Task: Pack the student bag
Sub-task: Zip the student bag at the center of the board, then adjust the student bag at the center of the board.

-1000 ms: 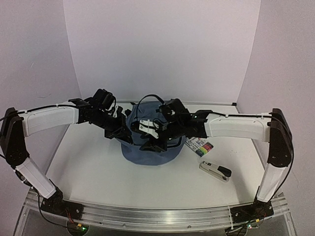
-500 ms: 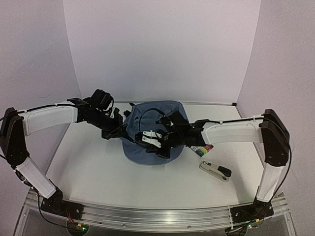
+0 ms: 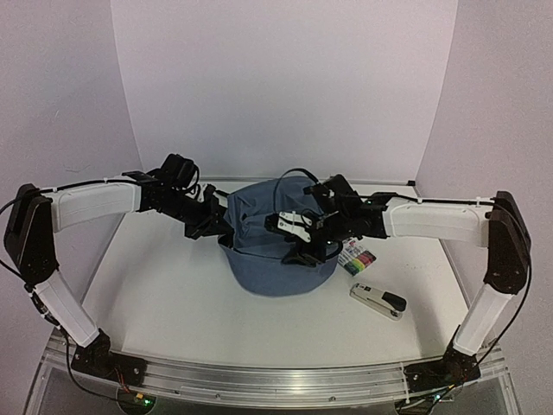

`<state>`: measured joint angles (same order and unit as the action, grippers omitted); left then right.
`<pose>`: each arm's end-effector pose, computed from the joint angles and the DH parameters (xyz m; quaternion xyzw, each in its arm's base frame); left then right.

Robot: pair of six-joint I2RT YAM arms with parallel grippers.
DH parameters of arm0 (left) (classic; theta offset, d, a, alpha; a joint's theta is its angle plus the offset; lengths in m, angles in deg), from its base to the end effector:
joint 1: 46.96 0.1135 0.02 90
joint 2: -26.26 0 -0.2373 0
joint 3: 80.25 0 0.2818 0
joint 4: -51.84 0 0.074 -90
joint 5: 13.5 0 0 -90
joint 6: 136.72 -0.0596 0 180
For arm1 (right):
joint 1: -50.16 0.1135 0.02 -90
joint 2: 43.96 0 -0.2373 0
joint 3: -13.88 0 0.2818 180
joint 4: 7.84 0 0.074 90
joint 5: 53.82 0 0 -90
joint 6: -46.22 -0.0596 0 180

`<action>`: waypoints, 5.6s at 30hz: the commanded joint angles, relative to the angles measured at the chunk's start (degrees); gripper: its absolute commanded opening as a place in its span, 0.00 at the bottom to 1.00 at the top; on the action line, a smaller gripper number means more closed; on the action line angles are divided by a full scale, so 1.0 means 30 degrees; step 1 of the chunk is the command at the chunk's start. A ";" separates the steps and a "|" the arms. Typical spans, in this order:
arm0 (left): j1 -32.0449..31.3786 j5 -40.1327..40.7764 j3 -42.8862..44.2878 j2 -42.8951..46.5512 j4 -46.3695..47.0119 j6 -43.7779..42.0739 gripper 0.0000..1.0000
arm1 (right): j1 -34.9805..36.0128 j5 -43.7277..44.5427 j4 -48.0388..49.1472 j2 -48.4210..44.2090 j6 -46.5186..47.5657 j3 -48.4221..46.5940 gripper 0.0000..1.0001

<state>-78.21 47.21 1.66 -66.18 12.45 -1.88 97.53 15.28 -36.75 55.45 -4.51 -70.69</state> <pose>0.3168 -0.2264 0.2027 -0.0215 0.9128 -0.3914 0.1147 0.2721 0.3270 0.1858 -0.6723 0.6091 0.1937 0.3735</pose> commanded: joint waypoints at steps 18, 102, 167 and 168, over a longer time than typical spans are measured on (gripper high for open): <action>-0.0391 -0.0093 0.0115 0.0717 0.1405 0.0461 0.00 | 0.3041 0.0669 0.1341 0.4475 -0.4788 -0.4319 0.11; 0.0726 0.2428 0.1434 -0.0909 -0.3295 -0.0595 0.90 | -0.6233 -0.1006 -0.4472 0.3023 -0.8164 -0.7226 0.98; 0.3091 0.2256 0.9663 -0.7464 -0.8483 -0.5721 0.32 | -0.1074 -0.7524 -0.8320 0.1158 -0.6962 -0.4143 0.80; 0.3091 0.1986 0.9528 -0.7041 -0.8384 -0.5929 0.37 | -0.1204 -0.6786 -0.8310 0.0972 -0.6614 -0.4571 0.79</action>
<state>-69.14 56.35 28.25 -91.07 -11.52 -15.89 94.88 -7.77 -60.76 63.70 -28.05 -80.93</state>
